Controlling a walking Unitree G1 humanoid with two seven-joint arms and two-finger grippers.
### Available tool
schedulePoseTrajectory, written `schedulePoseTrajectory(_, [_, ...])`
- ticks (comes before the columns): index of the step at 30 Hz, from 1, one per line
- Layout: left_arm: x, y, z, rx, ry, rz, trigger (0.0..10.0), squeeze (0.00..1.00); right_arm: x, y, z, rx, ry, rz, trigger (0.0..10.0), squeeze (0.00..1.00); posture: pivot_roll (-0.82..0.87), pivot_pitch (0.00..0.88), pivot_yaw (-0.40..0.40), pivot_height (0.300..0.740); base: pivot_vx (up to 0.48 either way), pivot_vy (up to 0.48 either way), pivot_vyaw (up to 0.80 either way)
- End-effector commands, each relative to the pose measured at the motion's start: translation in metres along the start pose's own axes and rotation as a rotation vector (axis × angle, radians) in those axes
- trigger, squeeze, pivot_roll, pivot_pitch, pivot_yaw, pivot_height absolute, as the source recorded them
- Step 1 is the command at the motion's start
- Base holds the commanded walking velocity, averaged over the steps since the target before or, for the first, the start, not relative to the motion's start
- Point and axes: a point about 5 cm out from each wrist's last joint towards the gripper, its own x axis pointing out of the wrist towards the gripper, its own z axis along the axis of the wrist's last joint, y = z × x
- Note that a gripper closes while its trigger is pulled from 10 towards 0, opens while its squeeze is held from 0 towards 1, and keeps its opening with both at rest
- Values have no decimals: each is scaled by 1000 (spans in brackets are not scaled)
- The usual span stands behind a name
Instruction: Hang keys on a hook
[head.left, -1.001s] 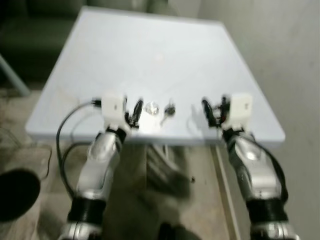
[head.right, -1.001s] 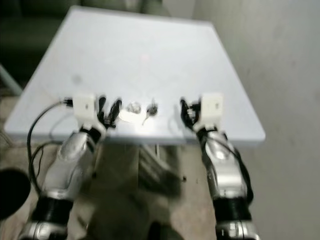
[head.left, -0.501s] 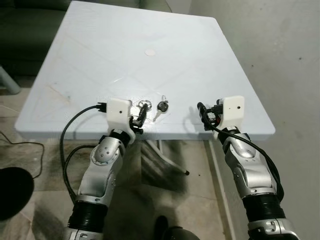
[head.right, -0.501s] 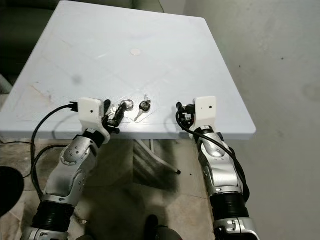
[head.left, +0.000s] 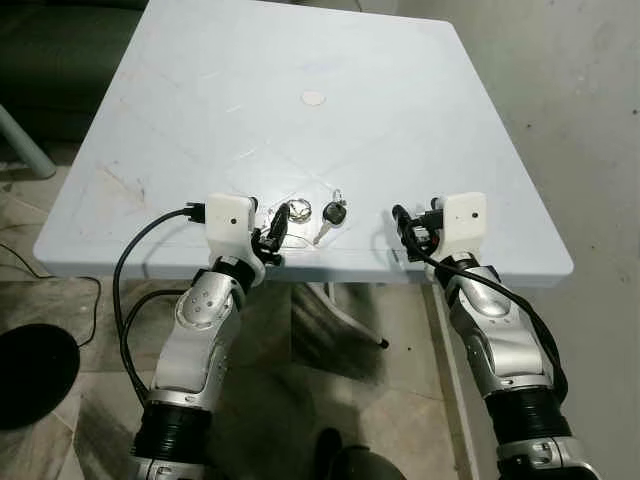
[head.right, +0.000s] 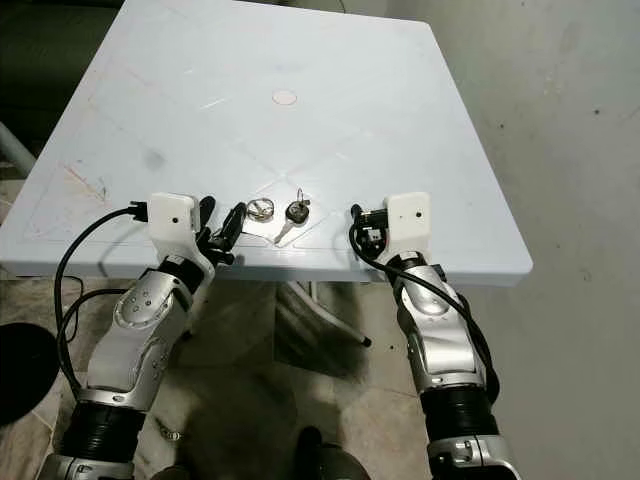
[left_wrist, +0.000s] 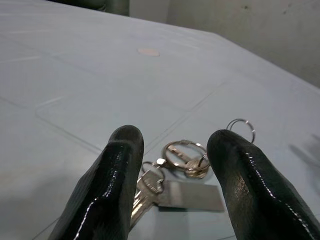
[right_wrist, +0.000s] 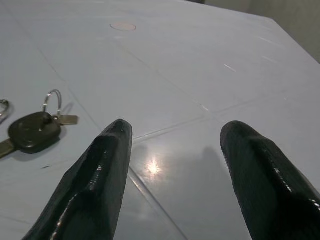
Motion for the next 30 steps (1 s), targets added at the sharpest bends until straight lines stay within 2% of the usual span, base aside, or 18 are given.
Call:
schedulePoseTrajectory(1, [0, 0, 0, 3, 9, -6, 10000, 0, -2, -3, -2, 0, 0, -8, 10000, 0, 74, 198, -111, 740, 0, 458, 0])
schedulePoseTrajectory(3, [1, 0, 0, 5, 9, -5, 10000, 0, -2, -3, -2, -1, 0, -6, 10000, 0, 74, 198, -111, 740, 0, 458, 0])
schedulePoseTrajectory(14, [3, 0, 1, 12, 6, 2, 10000, 0, -4, -6, -3, -1, 1, -3, 10000, 0, 70, 179, -108, 740, 0, 0, 0])
schedulePoseTrajectory(17, [4, -1, 3, 2, -16, -6, 10000, 0, -4, -6, -4, -2, -1, -4, 10000, 0, 66, 173, -110, 740, 0, 0, 0])
schedulePoseTrajectory(22, [4, 0, 2, -25, 0, 0, 10000, 0, -5, -7, -4, -4, -3, -3, 10000, 0, 64, 169, -112, 740, 0, 0, 0])
schedulePoseTrajectory(30, [5, 2, 1, -27, 3, 3, 10000, 0, -6, -7, -3, -6, -3, -1, 10000, 0, 64, 172, -115, 740, 0, 466, 0])
